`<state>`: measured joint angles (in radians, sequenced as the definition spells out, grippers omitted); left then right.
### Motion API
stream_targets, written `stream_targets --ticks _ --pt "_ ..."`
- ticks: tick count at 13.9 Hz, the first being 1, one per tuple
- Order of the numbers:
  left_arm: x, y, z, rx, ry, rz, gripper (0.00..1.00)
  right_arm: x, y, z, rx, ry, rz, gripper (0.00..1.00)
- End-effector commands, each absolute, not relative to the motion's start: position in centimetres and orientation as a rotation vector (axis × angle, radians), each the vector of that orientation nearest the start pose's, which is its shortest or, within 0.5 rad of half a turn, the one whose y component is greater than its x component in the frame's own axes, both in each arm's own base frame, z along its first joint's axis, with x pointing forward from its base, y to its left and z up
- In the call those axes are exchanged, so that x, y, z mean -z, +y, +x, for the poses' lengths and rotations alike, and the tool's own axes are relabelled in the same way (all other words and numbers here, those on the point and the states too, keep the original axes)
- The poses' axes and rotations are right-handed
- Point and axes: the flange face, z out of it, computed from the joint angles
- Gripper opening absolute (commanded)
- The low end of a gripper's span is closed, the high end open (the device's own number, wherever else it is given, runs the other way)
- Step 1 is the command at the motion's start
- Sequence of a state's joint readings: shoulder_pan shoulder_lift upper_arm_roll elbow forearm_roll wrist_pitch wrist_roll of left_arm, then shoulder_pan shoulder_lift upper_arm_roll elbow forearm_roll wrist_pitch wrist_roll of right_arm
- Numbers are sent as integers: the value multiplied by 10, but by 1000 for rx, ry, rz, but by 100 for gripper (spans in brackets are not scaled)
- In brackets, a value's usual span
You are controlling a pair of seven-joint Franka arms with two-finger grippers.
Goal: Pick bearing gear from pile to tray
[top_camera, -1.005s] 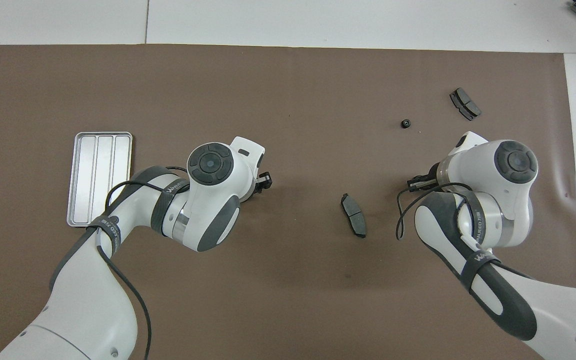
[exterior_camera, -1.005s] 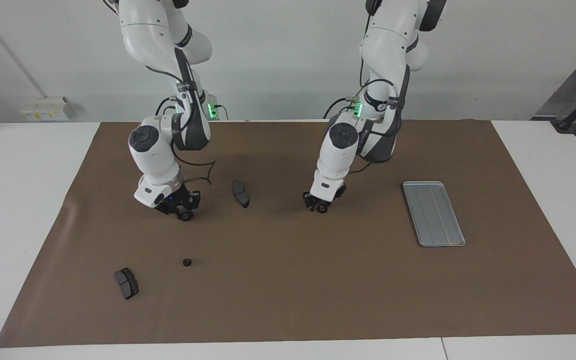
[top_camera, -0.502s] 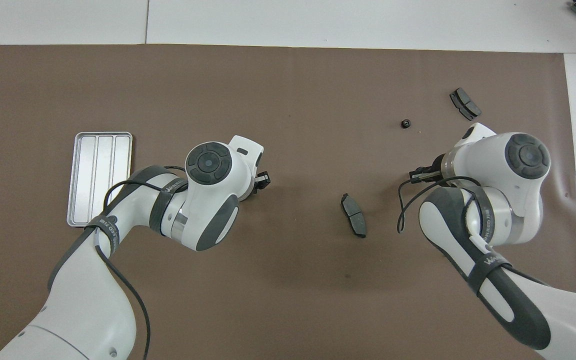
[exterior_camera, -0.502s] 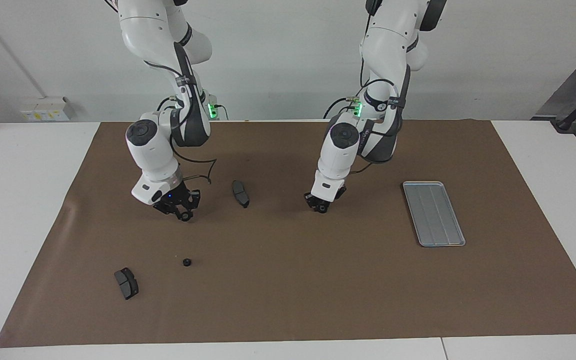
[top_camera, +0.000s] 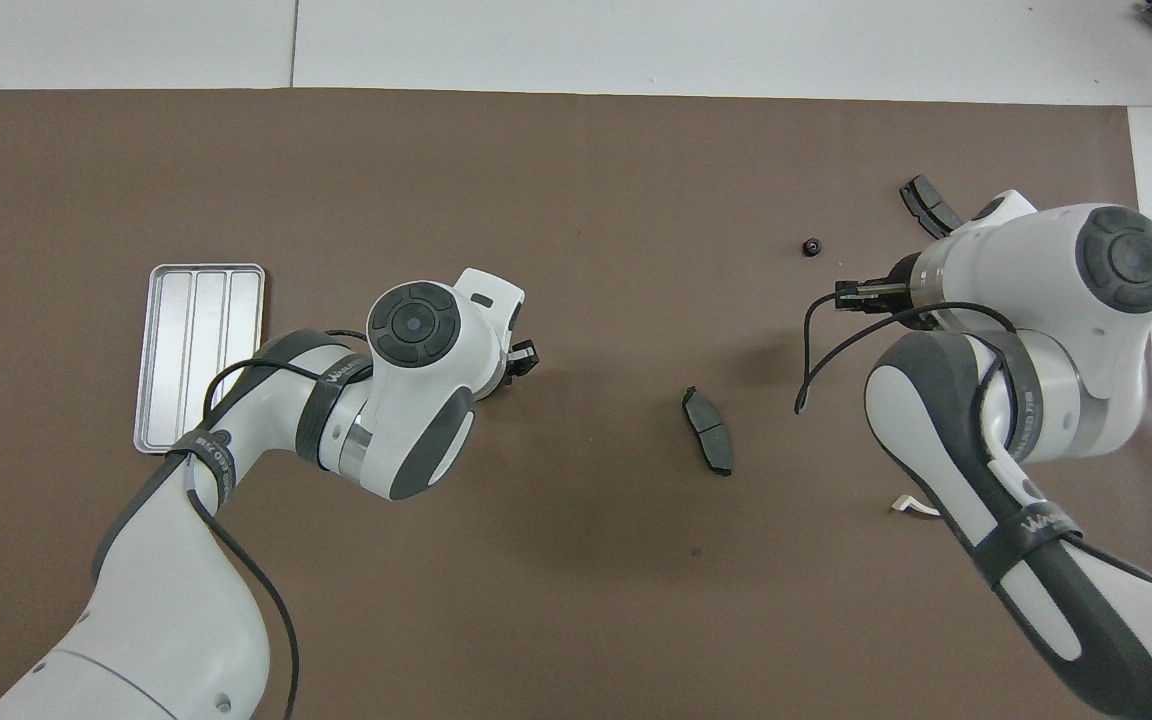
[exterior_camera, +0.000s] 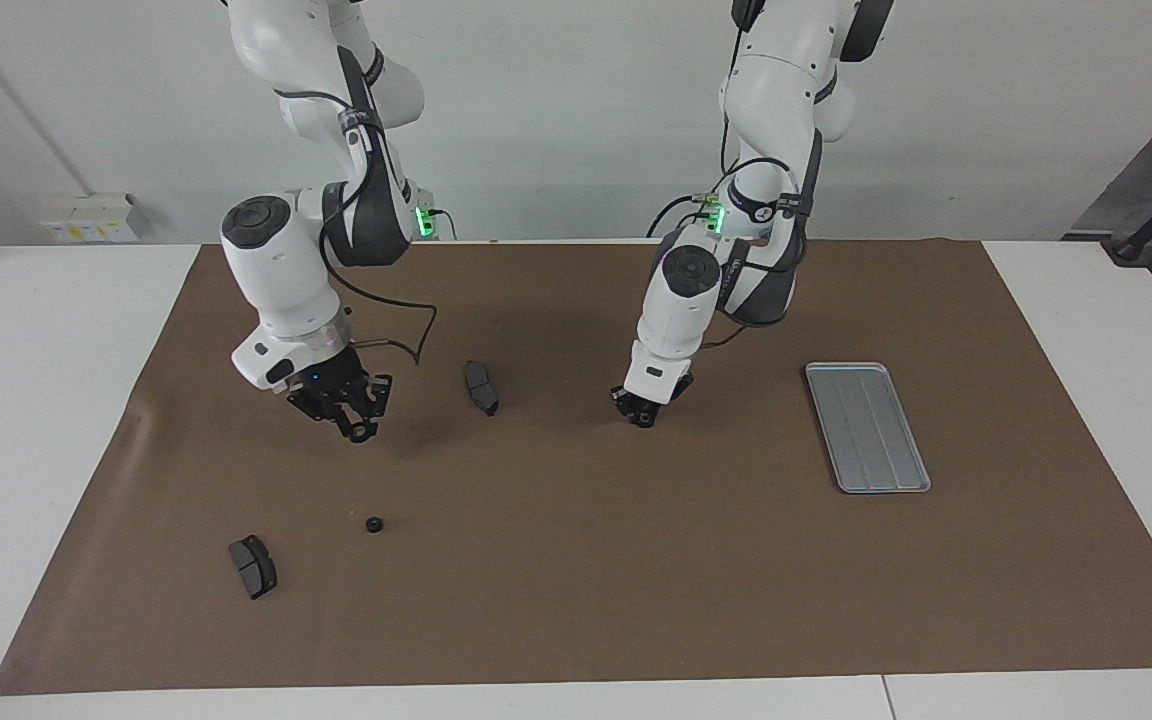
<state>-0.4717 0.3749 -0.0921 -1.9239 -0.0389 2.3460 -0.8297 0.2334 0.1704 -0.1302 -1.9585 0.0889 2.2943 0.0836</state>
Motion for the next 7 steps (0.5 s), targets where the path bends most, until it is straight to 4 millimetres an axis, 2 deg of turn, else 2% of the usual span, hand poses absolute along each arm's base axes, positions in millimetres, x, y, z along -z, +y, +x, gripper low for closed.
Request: stream_targets --ticks 1,3,4,6,7 --pt "-328 -305 555 37 -561 -3174 8 -426 70 619 236 129 -3057 0" --pt "-348 -279 571 35 -580 -3164 8 -435 81 627 287 242 -3029 0" --pt "-356 -265 575 36 -538 -3169 9 -446 98 632 316 273 -3010 0" --pt "-374 -232 582 21 -450 -3170 9 -451 125 639 309 358 -2932 0" --pt "-379 -215 584 3 -390 -3170 9 -451 146 641 306 378 -2892 0"
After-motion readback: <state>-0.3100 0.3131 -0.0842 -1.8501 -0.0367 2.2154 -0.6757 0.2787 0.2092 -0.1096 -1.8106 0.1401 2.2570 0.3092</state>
